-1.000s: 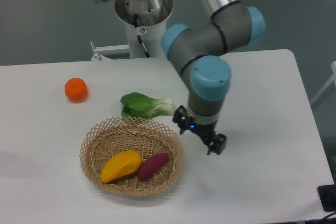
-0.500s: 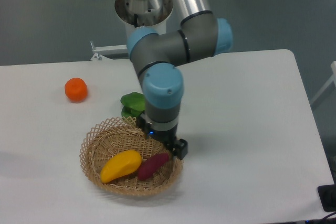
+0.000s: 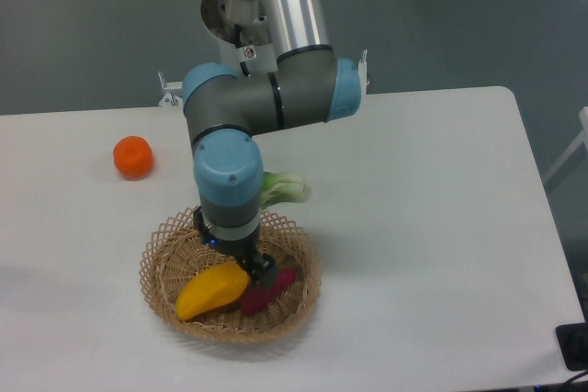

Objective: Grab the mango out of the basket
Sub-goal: 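Lower the gripper into the basket around the yellow mango, then close the gripper on the yellow mango and adjust the grip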

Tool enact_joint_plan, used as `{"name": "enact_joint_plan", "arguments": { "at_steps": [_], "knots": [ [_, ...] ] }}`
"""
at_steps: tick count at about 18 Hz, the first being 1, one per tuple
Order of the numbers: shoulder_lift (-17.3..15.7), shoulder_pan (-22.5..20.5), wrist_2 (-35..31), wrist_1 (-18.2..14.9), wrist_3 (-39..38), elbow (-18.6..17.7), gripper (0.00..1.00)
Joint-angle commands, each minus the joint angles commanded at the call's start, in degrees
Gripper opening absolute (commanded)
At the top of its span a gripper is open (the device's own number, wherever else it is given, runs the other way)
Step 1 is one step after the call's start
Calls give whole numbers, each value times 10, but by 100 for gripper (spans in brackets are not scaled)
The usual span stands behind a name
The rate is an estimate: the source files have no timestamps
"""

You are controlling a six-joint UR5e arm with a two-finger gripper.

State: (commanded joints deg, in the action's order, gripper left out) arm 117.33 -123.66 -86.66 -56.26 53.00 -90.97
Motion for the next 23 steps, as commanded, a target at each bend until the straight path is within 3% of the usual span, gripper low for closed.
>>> {"name": "enact_joint_plan", "arguments": {
  "at_steps": [12, 17, 23],
  "knots": [
    [23, 26, -1, 10, -29, -18, 100],
    [44, 27, -3, 62, -62, -16, 100],
    [50, 30, -4, 63, -63, -14, 100]
  ]
}}
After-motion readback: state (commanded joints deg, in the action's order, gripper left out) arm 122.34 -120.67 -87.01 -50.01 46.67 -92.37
